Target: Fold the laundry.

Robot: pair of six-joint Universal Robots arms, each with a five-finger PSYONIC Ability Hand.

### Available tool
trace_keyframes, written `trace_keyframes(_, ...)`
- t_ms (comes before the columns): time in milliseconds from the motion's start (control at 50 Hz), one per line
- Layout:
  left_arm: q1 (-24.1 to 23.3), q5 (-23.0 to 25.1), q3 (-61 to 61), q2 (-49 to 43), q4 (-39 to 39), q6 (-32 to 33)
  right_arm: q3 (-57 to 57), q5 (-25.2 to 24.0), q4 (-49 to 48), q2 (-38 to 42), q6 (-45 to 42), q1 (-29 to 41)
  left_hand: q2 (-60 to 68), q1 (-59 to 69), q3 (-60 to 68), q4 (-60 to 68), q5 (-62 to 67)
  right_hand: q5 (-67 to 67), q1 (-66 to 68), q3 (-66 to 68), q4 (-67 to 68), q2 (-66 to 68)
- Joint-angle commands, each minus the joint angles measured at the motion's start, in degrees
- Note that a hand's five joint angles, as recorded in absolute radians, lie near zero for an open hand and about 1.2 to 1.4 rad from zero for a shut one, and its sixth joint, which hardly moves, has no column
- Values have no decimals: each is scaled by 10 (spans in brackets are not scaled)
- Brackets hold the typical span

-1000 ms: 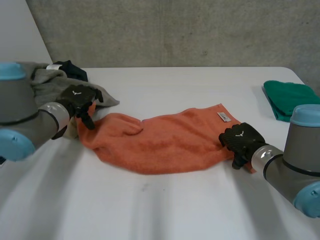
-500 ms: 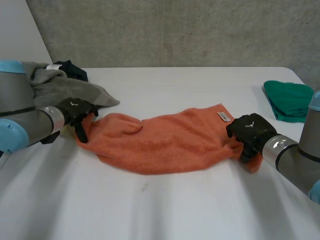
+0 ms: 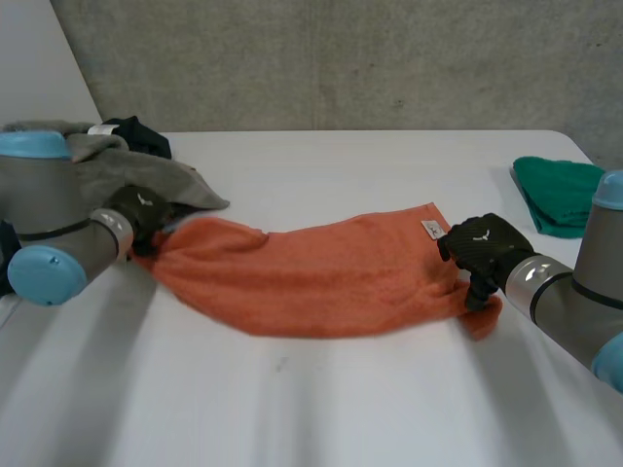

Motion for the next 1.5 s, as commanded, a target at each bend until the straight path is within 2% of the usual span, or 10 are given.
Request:
trace_keyframes(20, -12, -31, -60, 110, 115, -73, -30, 8, -4, 0, 6, 0, 125, 181, 155, 136, 163, 40, 22, 26, 27, 27)
trace_keyframes(180, -45, 0, -115, 239, 177, -160, -144, -18, 1, 40, 68, 0, 125, 181, 155, 136, 163, -90, -107, -103, -102, -102)
trace_keyframes(400, -120, 37, -169, 395, 187, -203, -414, -152, 47, 214, 211, 23, 125, 181, 155, 136, 163, -214, -232, -228, -227, -227)
trace_keyframes(680, -163, 92, -282, 540, 260, -251, -558, -152, 67, 369, 279, 92, 125, 181, 155, 136, 163, -195, -212, -208, -208, -208)
trace_keyframes(720, -157, 94, -292, 546, 275, -251, -582, -126, 59, 382, 267, 92, 125, 181, 155, 136, 163, 372, 355, 359, 360, 359)
trace_keyframes(740, -153, 94, -295, 546, 280, -251, -591, -111, 54, 385, 265, 89, 125, 181, 155, 136, 163, 484, 467, 471, 472, 472)
trace_keyframes(860, -96, 75, -263, 488, 294, -240, -641, 91, -30, 350, 212, 60, 125, 181, 155, 136, 163, 486, 468, 472, 473, 473)
trace_keyframes(1080, -58, -51, -89, 315, 294, -242, -472, 83, -228, 151, 116, 37, 125, 181, 155, 136, 163, 486, 468, 472, 473, 473)
trace_keyframes(1240, -68, -64, -182, 269, 281, -279, -248, 57, -245, 38, 105, 23, 125, 181, 155, 136, 163, 486, 468, 472, 473, 473)
trace_keyframes(1500, -94, -67, -349, 138, 299, -279, -76, 56, -107, 138, 25, 43, 125, 181, 155, 136, 163, 475, 458, 462, 463, 463)
